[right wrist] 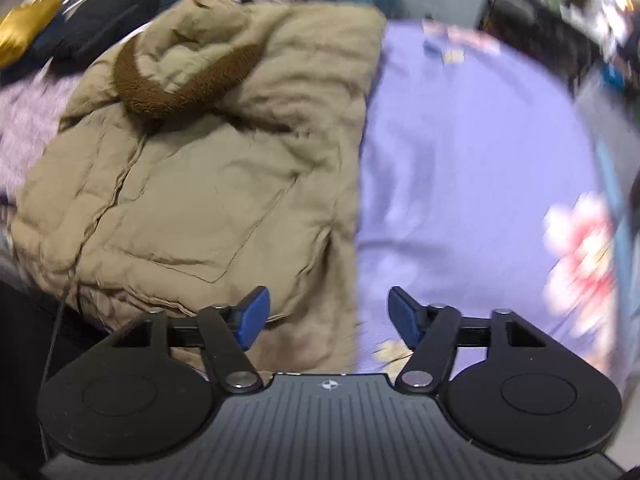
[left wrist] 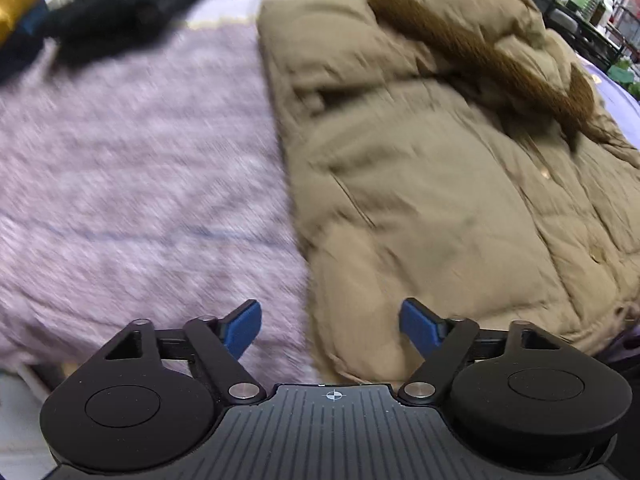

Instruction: Fold large clothes

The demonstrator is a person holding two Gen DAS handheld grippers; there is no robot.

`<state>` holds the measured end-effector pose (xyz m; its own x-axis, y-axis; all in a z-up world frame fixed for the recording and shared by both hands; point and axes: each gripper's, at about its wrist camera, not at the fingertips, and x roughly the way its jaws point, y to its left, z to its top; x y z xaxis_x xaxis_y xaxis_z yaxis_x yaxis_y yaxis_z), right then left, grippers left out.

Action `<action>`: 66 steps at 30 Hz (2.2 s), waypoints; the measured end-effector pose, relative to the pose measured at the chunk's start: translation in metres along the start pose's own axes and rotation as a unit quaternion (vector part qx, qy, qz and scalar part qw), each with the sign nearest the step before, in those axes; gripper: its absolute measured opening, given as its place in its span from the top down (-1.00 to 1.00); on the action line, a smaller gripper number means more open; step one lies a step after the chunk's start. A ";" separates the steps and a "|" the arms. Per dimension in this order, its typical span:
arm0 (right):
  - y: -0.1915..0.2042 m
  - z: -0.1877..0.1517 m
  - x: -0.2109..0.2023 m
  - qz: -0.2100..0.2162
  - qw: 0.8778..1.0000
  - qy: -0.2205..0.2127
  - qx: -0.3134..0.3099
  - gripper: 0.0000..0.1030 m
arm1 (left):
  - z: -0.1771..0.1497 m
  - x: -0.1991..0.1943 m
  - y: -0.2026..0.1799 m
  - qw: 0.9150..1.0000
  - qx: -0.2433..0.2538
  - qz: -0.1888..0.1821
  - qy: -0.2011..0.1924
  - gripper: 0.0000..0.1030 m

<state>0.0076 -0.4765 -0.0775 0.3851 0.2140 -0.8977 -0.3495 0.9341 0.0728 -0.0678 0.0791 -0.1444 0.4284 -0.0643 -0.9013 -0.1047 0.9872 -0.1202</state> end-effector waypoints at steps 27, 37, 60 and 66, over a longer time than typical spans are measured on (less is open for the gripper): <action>-0.029 -0.025 0.073 0.136 0.943 0.073 0.295 0.06 | -0.015 0.030 -0.002 0.985 -0.153 -0.055 0.058 -1.00; -0.034 -0.002 0.048 0.242 0.899 0.050 0.361 0.53 | 0.008 0.007 0.010 0.972 -0.206 -0.109 0.034 -0.25; -0.100 0.365 0.127 0.261 0.883 -0.103 0.375 0.79 | 0.376 0.073 0.066 0.954 -0.267 -0.078 -0.114 0.05; -0.096 0.377 0.222 0.181 0.888 -0.074 0.415 0.79 | 0.396 0.134 0.056 0.956 -0.279 -0.023 -0.084 0.05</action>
<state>0.4485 -0.4108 -0.1196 0.5056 0.5218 -0.6870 0.2538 0.6712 0.6965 0.3394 0.1837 -0.1069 0.5776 -0.0345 -0.8156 -0.5246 0.7498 -0.4032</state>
